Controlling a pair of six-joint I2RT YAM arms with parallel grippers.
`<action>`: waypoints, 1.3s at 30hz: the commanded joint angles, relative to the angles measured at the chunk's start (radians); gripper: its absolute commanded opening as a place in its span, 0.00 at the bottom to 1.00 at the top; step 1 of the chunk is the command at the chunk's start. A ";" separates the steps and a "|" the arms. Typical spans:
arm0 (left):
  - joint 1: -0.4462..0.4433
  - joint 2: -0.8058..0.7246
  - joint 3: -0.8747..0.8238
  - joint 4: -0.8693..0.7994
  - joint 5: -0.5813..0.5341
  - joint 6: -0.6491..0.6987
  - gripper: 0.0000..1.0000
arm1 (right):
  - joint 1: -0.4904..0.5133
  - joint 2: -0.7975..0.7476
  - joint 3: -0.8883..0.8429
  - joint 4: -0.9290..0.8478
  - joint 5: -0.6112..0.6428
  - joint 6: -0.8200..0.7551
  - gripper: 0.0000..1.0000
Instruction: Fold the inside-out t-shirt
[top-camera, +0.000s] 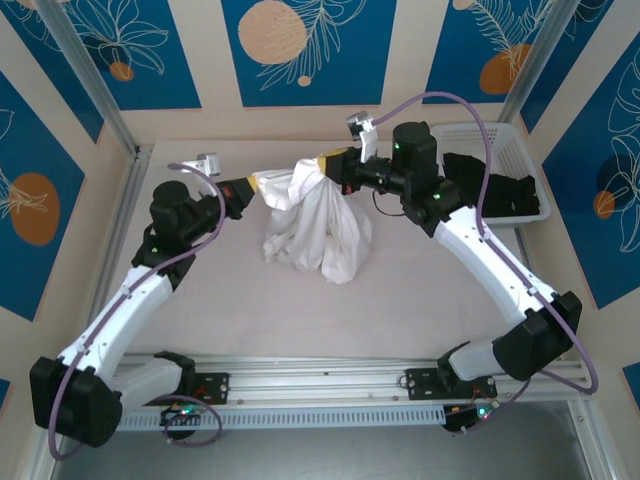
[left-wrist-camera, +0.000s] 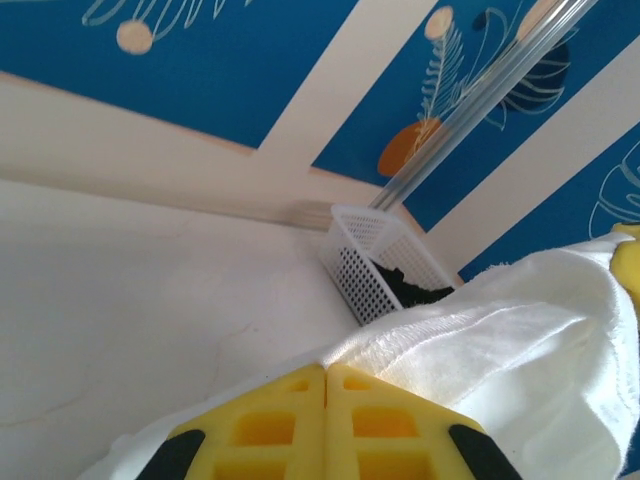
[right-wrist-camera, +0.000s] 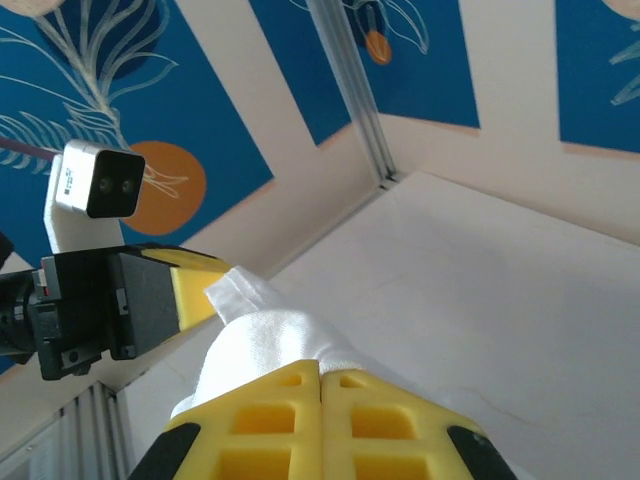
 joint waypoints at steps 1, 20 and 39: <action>-0.010 0.051 0.002 0.021 0.033 -0.014 0.00 | -0.024 0.057 -0.009 -0.092 0.061 -0.028 0.00; 0.058 0.113 0.026 -0.180 -0.238 0.163 0.00 | -0.004 0.062 -0.404 -0.205 0.400 0.040 0.60; 0.163 0.006 0.249 -0.252 -0.222 0.131 0.00 | -0.105 -0.336 -0.185 -0.154 0.202 -0.017 0.00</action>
